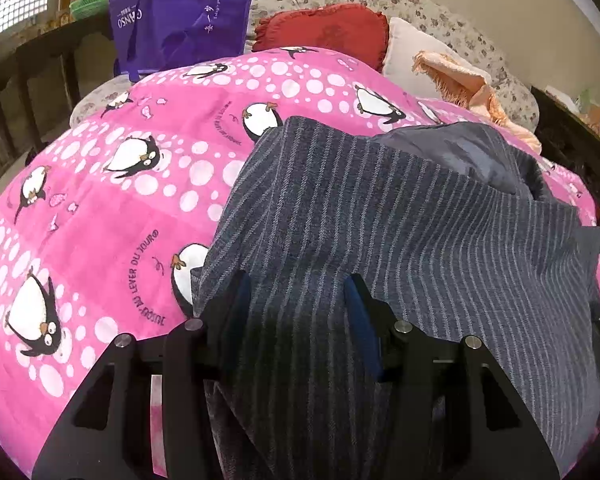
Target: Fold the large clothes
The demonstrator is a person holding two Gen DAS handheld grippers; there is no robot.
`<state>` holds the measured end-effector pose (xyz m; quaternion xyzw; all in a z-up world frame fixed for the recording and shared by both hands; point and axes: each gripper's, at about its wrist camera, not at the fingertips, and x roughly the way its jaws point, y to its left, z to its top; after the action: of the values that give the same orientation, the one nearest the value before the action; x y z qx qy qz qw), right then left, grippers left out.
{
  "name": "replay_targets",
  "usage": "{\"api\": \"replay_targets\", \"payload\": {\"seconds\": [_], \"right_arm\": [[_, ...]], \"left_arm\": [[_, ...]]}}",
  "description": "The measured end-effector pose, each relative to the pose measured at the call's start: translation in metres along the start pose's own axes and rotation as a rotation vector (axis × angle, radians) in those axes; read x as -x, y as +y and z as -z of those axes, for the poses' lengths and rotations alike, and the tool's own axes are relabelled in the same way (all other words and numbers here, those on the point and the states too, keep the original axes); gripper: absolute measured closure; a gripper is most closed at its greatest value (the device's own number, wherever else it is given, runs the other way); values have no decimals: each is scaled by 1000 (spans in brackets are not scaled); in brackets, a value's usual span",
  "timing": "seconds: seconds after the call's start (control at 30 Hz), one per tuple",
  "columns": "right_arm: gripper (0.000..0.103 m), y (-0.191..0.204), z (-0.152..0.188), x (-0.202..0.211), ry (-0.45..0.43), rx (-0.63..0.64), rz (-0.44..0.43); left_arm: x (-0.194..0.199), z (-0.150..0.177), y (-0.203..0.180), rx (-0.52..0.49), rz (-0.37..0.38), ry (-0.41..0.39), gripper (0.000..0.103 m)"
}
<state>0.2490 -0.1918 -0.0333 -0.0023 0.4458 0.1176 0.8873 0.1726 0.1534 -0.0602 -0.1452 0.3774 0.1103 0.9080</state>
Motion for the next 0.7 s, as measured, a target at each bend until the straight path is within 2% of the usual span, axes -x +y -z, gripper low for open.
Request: {"api": "replay_targets", "payload": {"seconds": [0.03, 0.07, 0.17, 0.23, 0.3, 0.37, 0.4, 0.5, 0.6, 0.7], "right_arm": [[56, 5, 1, 16, -43, 14, 18], [56, 10, 4, 34, -96, 34, -3], [56, 28, 24, 62, -160, 113, -119], [56, 34, 44, 57, -130, 181, -127], [56, 23, 69, 31, -36, 206, -63], [59, 1, 81, 29, -83, 142, -123], [61, -9, 81, 30, -80, 102, -140], [61, -9, 81, 31, -90, 92, -108], [62, -17, 86, 32, -92, 52, -149], [63, -23, 87, 36, -91, 9, -168]], "left_arm": [[0, 0, 1, 5, 7, 0, 54], [1, 0, 1, 7, 10, 0, 54], [1, 0, 0, 2, 10, -1, 53], [1, 1, 0, 3, 12, 0, 53], [1, 1, -1, 2, 14, -2, 53], [2, 2, -2, -7, 8, -5, 53], [2, 2, -4, -15, 2, -6, 53], [2, 2, -4, -30, 6, 0, 53], [12, 4, 4, -59, 38, 3, 53], [35, 14, 21, -96, 29, 2, 53]]}}
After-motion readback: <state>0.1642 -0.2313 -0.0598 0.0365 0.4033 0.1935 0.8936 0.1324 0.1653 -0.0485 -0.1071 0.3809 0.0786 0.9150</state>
